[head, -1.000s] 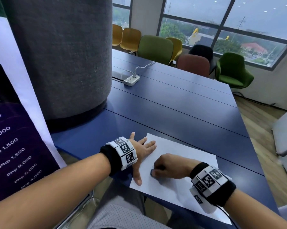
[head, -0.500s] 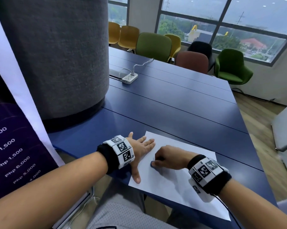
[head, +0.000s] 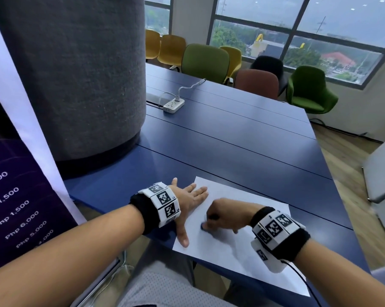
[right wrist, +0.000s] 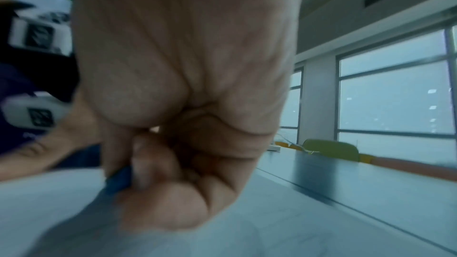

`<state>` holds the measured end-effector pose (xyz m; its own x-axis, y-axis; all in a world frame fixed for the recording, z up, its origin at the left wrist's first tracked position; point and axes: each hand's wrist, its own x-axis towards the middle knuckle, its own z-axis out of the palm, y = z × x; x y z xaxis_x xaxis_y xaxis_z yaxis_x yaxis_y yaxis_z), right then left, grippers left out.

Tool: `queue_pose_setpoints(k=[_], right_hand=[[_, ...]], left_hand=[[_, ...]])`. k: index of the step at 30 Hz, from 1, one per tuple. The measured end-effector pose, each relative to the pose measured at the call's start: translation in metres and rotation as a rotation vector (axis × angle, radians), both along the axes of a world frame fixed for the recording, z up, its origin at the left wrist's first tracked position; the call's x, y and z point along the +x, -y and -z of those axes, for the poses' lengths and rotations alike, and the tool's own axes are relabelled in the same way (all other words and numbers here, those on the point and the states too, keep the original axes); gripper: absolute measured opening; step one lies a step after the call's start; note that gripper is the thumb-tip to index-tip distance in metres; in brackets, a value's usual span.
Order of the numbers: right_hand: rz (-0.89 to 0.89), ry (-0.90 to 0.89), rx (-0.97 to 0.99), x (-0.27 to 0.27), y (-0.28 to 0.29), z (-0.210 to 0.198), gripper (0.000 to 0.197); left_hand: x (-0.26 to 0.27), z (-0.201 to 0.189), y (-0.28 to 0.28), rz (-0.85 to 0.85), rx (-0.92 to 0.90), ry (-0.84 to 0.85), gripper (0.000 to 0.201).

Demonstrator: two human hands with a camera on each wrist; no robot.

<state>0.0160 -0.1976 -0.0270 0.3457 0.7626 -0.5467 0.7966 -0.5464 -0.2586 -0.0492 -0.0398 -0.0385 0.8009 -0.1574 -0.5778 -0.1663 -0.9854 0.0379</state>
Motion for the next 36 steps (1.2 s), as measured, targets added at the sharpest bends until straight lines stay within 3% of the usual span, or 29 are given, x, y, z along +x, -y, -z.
queue_pose_setpoints(k=[3, 6, 12, 17, 21, 25, 29, 34, 36], right_hand=[[0.031, 0.059, 0.069, 0.009, -0.004, 0.005, 0.037], [0.008, 0.008, -0.016, 0.008, -0.005, 0.005, 0.035], [0.254, 0.286, 0.173, 0.054, -0.016, 0.014, 0.037], [0.177, 0.075, 0.104, 0.044, -0.014, 0.016, 0.040], [0.252, 0.228, 0.181, 0.061, -0.013, 0.020, 0.044], [0.063, 0.125, 0.128, 0.041, -0.009, 0.022, 0.037], [0.185, 0.255, 0.154, 0.053, -0.010, 0.014, 0.036], [0.002, 0.084, 0.032, 0.034, -0.006, 0.016, 0.036], [0.025, 0.120, 0.043, 0.036, -0.009, 0.010, 0.038]], left_hand=[[-0.001, 0.004, -0.004, -0.015, -0.018, 0.023, 0.152], [-0.002, 0.005, -0.005, -0.037, -0.022, 0.029, 0.154], [-0.002, 0.000, 0.001, -0.040, 0.024, 0.035, 0.154], [-0.002, -0.001, 0.003, -0.043, 0.054, 0.031, 0.154], [-0.002, -0.002, 0.005, -0.048, 0.064, 0.030, 0.154], [-0.002, -0.002, 0.004, -0.051, 0.055, 0.031, 0.154], [-0.002, -0.003, 0.004, -0.051, 0.051, 0.021, 0.154], [-0.002, 0.000, 0.003, -0.048, 0.042, 0.039, 0.155], [-0.002, 0.000, 0.004, -0.046, 0.052, 0.035, 0.155]])
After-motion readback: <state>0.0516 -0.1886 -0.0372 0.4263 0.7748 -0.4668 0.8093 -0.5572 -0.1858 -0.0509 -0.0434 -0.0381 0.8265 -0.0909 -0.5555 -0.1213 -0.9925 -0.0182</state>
